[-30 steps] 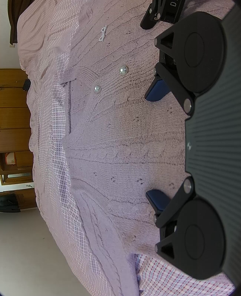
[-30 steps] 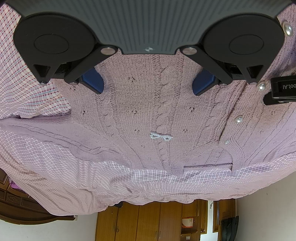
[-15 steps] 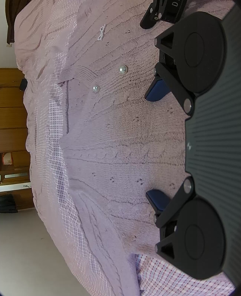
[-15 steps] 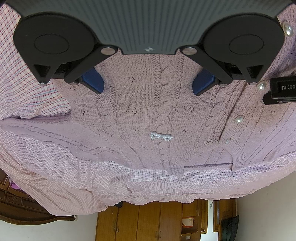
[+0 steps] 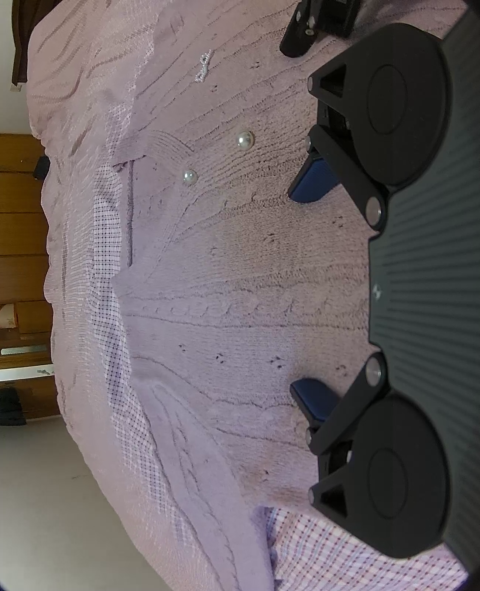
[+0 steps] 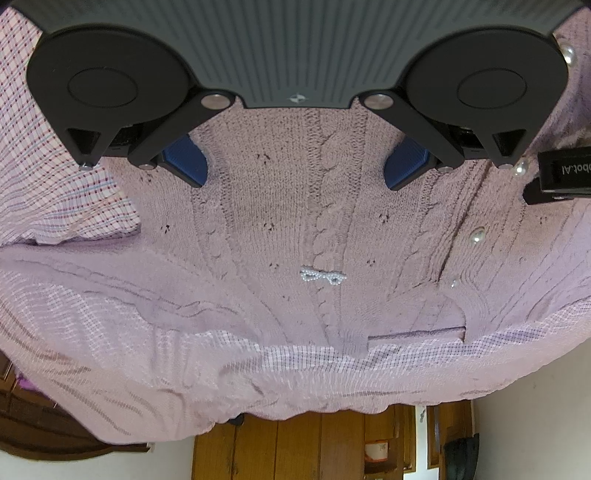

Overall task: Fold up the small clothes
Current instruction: 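Move the right tool to the cardigan sleeve and close on its cuff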

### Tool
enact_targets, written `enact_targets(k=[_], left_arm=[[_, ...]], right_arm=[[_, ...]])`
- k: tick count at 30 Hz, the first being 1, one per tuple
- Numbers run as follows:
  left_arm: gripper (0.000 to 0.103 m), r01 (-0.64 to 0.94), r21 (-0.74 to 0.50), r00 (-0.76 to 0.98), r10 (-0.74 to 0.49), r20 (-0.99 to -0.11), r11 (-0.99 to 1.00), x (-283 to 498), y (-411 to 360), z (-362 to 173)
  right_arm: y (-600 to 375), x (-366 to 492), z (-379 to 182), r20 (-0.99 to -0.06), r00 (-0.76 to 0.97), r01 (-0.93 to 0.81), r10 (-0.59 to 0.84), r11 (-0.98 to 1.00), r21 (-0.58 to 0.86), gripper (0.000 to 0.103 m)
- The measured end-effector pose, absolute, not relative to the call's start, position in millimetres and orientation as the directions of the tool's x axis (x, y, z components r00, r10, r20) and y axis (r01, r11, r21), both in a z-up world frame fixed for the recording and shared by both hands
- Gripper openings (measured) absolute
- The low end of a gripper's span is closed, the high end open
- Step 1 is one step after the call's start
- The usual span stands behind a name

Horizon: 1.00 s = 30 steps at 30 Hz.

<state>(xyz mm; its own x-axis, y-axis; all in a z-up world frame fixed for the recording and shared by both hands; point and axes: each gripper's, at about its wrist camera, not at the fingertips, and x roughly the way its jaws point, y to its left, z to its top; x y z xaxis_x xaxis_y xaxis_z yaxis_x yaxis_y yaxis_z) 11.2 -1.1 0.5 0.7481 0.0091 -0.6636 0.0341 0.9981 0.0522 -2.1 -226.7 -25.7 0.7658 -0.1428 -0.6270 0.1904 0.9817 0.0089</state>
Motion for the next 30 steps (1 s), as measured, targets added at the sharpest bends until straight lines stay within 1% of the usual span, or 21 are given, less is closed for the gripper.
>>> enact_targets(k=[2,6,11,15,21,24,26,30], left_arm=[[0.103,0.036,0.041,0.746,0.000,-0.665,0.999,11.0,0.9,1.2],[0.103,0.042,0.042,0.751,-0.004,-0.660,0.998,8.6,0.1,1.7],[0.103,0.041,0.034,0.752,-0.008,-0.659,0.999,7.8,0.8,3.4],[0.103,0.037,0.036,0.756,-0.004,-0.655,0.999,6.5,-0.3,3.5],[0.103,0.048,0.033,0.772,-0.016,-0.635,0.998,3.8,0.9,1.4],[0.103,0.059,0.030,0.779,-0.027,-0.626,0.998,2.3,3.5,-2.5],[0.103,0.051,0.032,0.771,-0.019,-0.636,0.998,4.0,2.2,-1.9],[0.103,0.032,0.061,0.775,0.014,-0.632,0.998,3.9,-4.1,-3.4]], right_arm=[[-235.3,-3.5,-22.4,-0.630,0.770,0.175,-0.099,0.983,0.059,0.103],[-263.0,-11.8,-7.9,-0.612,0.791,0.148,0.013,0.966,0.212,0.103],[-310.3,-25.3,9.1,-0.562,0.825,0.174,0.061,0.919,0.354,0.103],[-362.1,-34.6,15.5,-0.541,0.841,0.255,0.013,0.872,0.418,0.103],[-441.1,-45.0,14.6,-0.529,0.836,0.415,-0.143,0.797,0.440,0.103],[-479.0,-43.3,7.8,-0.532,0.824,0.476,-0.195,0.747,0.464,0.103],[-500.5,-37.2,1.4,-0.532,0.820,0.498,-0.212,0.722,0.481,0.103],[-545.9,-26.1,-14.2,-0.520,0.830,0.507,-0.202,0.662,0.552,0.103]])
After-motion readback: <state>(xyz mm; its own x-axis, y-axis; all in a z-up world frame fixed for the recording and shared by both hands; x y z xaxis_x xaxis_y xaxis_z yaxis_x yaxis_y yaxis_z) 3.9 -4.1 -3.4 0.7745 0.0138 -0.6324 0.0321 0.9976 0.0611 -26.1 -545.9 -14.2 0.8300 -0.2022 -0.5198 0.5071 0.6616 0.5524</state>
